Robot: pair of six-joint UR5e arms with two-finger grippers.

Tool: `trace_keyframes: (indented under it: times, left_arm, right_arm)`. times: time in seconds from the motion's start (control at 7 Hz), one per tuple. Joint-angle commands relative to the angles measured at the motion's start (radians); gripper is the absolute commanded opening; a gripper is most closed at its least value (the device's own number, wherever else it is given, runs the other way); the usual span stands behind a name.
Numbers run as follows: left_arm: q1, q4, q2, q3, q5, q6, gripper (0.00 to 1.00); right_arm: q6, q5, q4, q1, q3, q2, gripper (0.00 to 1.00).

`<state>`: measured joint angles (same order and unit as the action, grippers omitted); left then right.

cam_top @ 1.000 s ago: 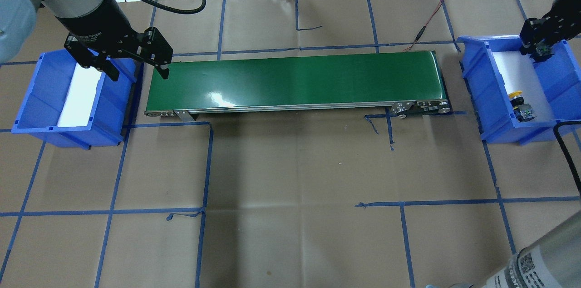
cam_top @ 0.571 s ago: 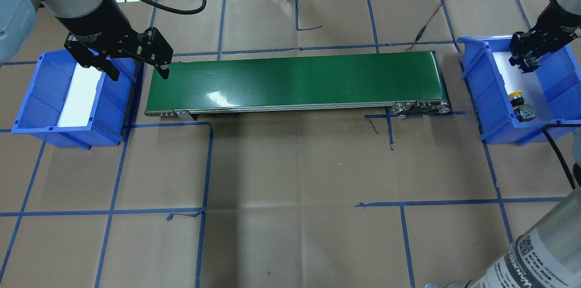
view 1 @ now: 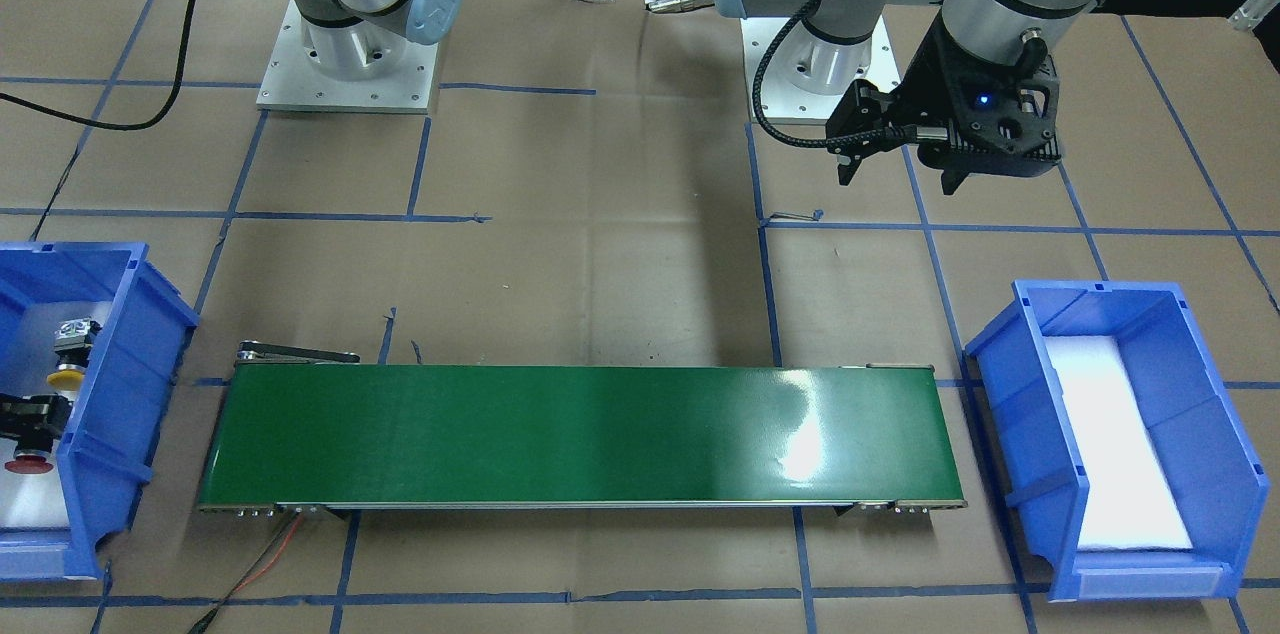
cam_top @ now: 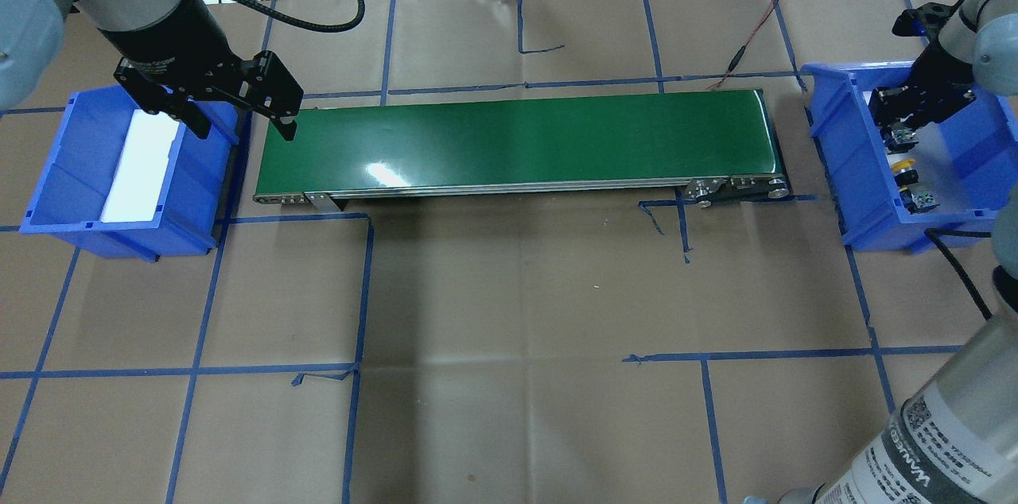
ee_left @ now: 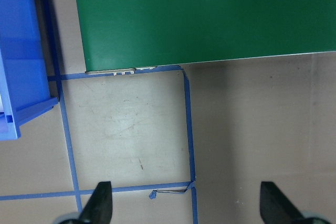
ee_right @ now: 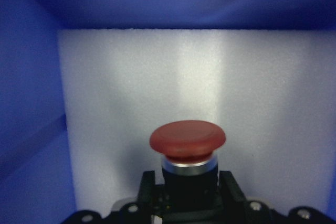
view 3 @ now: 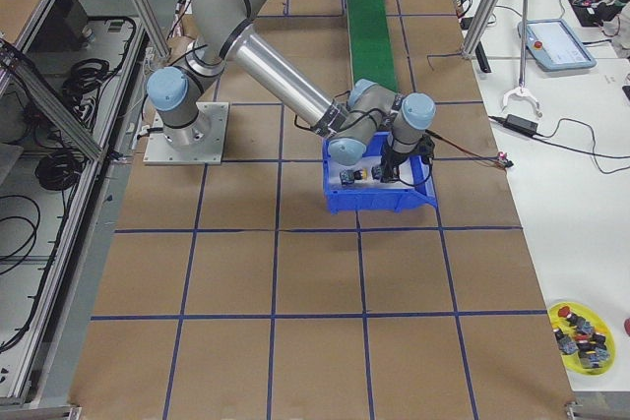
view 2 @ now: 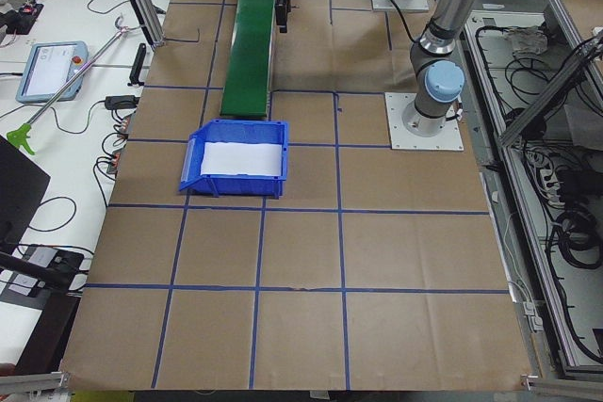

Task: Transport two buttons from left to right
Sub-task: 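Carry the red button into the right bin and release it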

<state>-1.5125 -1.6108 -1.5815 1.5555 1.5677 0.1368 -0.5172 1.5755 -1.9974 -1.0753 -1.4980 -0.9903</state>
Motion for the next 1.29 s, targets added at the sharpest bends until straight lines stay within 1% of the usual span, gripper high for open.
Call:
trace_keyframes:
  times: [0.0, 0.14, 0.43, 0.57, 0.86, 1.0, 1.14]
  left_arm:
    - [0.0, 0.008, 0.0, 0.0, 0.0, 0.0, 1.0]
    - [0.0, 0.021, 0.0, 0.002, 0.0, 0.0, 1.0]
    - [0.0, 0.022, 0.001, 0.0, 0.002, -0.009, 1.0]
    - [0.0, 0.022, 0.002, 0.0, 0.003, -0.044, 1.0]
    - [0.0, 0.022, 0.002, 0.002, 0.003, -0.056, 1.0]
    - [0.0, 0.022, 0.002, 0.0, 0.003, -0.065, 1.0]
    - [0.0, 0.022, 0.002, 0.0, 0.003, -0.095, 1.0]
  right_arm:
    - [-0.012, -0.005, -0.003, 0.0, 0.004, 0.005, 0.67]
    - [-0.004, -0.011, 0.0, 0.0, 0.004, 0.01, 0.99]
    - [0.0, -0.003, 0.002, -0.002, 0.012, -0.01, 1.0]
    - [0.0, 0.0, 0.008, -0.003, 0.024, -0.028, 1.0]
    - [0.008, -0.002, 0.032, -0.006, 0.047, -0.112, 1.0]
    - [0.076, 0.0, 0.054, -0.015, 0.057, -0.17, 1.0]
    - [0.16, -0.002, 0.121, -0.043, 0.073, -0.223, 1.0]
